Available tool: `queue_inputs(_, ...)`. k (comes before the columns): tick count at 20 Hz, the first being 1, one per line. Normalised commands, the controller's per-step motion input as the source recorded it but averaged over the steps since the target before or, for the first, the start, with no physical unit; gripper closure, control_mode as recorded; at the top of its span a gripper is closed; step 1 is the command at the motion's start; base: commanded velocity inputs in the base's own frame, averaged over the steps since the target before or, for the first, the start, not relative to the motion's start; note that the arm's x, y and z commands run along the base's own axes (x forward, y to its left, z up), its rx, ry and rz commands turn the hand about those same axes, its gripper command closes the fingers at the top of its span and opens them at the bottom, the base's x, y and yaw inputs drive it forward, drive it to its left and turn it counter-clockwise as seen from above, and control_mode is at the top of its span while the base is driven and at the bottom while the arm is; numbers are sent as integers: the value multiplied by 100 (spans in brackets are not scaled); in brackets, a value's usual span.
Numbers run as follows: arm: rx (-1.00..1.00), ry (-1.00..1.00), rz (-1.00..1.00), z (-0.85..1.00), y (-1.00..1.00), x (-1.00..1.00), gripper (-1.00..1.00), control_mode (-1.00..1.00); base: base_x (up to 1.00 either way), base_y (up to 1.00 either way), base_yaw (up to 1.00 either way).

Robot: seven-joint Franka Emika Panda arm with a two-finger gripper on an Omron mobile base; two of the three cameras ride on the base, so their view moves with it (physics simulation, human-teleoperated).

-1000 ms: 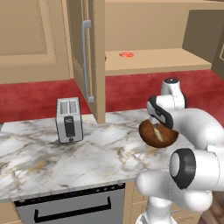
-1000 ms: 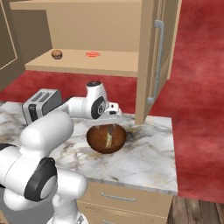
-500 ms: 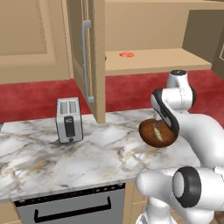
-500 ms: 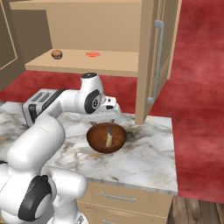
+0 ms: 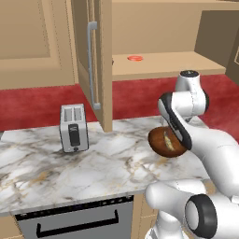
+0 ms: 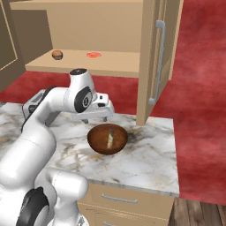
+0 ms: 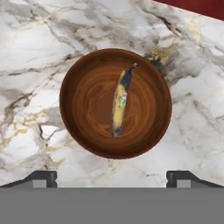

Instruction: Open the cabinet. Pick the tangerine and banana from the cabinet and place them into the bowl. Then close the cabinet.

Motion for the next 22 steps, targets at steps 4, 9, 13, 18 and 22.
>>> queue_inputs(4,3,-11,2,39,26,-21,-100,-100,0,0,0)
queue_inputs(9,3,-17,3,26,16,-23,-100,-100,0,0,0)
queue_inputs(13,7,-14,6,28,15,-19,-100,-100,0,0,0)
queue_inputs(18,6,-13,6,41,17,-13,-100,-100,0,0,0)
queue_inputs(22,6,-12,6,57,21,-6,-100,-100,0,0,0)
